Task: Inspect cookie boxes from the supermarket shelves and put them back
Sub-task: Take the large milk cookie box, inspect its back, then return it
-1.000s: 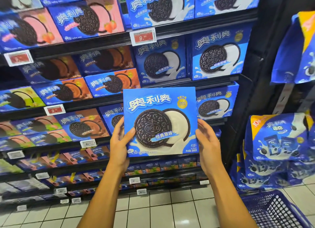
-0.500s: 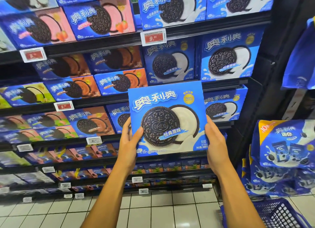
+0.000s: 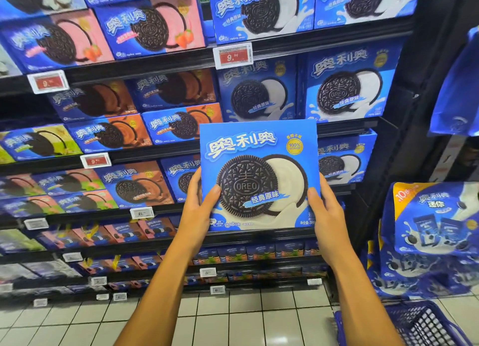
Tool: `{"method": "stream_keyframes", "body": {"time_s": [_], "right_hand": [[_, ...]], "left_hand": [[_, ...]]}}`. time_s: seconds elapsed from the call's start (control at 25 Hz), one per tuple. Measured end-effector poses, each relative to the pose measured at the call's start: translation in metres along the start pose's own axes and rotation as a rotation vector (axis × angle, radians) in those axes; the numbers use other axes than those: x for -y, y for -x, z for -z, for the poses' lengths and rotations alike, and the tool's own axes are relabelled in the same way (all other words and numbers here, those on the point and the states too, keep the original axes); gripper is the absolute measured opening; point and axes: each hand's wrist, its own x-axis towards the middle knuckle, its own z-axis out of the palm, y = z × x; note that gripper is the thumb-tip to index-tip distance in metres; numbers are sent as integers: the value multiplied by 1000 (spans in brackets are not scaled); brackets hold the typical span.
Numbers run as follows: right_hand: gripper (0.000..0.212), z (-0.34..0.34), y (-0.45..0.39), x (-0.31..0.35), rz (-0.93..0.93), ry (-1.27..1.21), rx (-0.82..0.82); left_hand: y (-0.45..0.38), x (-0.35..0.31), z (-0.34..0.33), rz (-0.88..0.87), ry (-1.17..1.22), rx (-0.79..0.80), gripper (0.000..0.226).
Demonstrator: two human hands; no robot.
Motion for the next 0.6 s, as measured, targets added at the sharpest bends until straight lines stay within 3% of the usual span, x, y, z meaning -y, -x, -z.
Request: {"method": "stream_keyframes", "body": {"time_s": [0.4,0.52,0.6], "right_hand": [[68,4,-2,4,-37,-150,121],[58,-3,-1,3,14,-183,52],[54,-10,1,2,43,-169,17]], "left_hand": [[-8,12,10,58,43,29,55],[-15,18,13,84,-53,44,36],[-21,23,13,95,-147,14,37]]}}
